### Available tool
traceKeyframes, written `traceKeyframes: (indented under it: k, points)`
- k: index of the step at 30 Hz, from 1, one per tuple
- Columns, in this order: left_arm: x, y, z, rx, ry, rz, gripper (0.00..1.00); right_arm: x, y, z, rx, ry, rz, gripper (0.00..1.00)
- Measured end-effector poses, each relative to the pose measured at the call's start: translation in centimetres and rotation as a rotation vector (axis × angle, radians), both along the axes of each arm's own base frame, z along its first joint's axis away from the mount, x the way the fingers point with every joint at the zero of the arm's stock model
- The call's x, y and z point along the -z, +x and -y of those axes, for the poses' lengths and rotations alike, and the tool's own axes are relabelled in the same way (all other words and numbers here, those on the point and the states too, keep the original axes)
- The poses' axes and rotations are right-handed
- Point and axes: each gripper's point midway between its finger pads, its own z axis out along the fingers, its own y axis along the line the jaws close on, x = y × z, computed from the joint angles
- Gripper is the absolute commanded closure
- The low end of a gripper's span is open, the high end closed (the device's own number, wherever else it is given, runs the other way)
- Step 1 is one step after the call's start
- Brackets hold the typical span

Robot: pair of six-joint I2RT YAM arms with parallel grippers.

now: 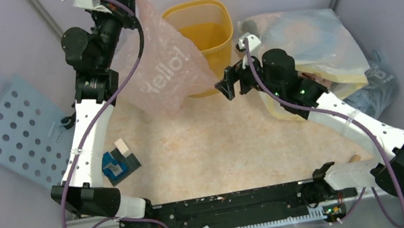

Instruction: Put the trash bags into the trash bin

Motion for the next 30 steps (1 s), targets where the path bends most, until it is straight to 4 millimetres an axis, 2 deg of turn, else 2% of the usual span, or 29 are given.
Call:
traceKeyframes:
  k: [3,9,13,16,20,23,24,25,26,27,30]
  points:
    - [-0.1,-0.2,0.2,0.017,-0.002,-0.001,1.00,0.6,0.9,-0.5,0.005,-0.005,0.002,0.13]
    - [-1.0,-1.2,0.6,0.058,-0.014,0.009,1.00,2.3,0.7,-3.6,-0.139,-0.055,0.041,0.13]
    - [-1.7,-2.3,0.7,0.078,-0.021,0.022,1.00,2.3,0.0,-6.2,-0.213,-0.096,0.134,0.20]
    - [-2.4,-3.3,0.7,0.092,-0.027,0.036,1.00,2.9,0.7,-7.6,-0.218,-0.122,0.182,0.23]
    - [-3.2,-4.4,0.7,0.107,-0.034,0.052,1.00,4.3,2.3,-8.7,-0.210,-0.165,0.191,0.31]
    - [-3.5,-4.8,0.7,0.115,-0.035,0.060,1.00,4.1,3.3,-9.7,-0.211,-0.180,0.212,0.52]
    - [-3.6,-4.8,0.7,0.118,-0.034,0.062,1.00,3.8,3.5,-10.0,-0.213,-0.182,0.225,0.66]
    - [-3.7,-4.9,0.7,0.119,-0.036,0.062,1.00,3.4,3.6,-10.4,-0.210,-0.181,0.235,0.84]
    - [-3.8,-5.0,0.7,0.120,-0.036,0.064,1.00,2.9,3.8,-10.7,-0.212,-0.183,0.251,0.96]
    - [-3.9,-5.0,0.7,0.120,-0.036,0.065,1.00,2.4,4.0,-11.0,-0.209,-0.179,0.261,1.00]
    - [-4.5,-5.4,0.6,0.118,-0.038,0.075,1.00,0.2,4.9,-11.6,-0.172,-0.154,0.303,1.00]
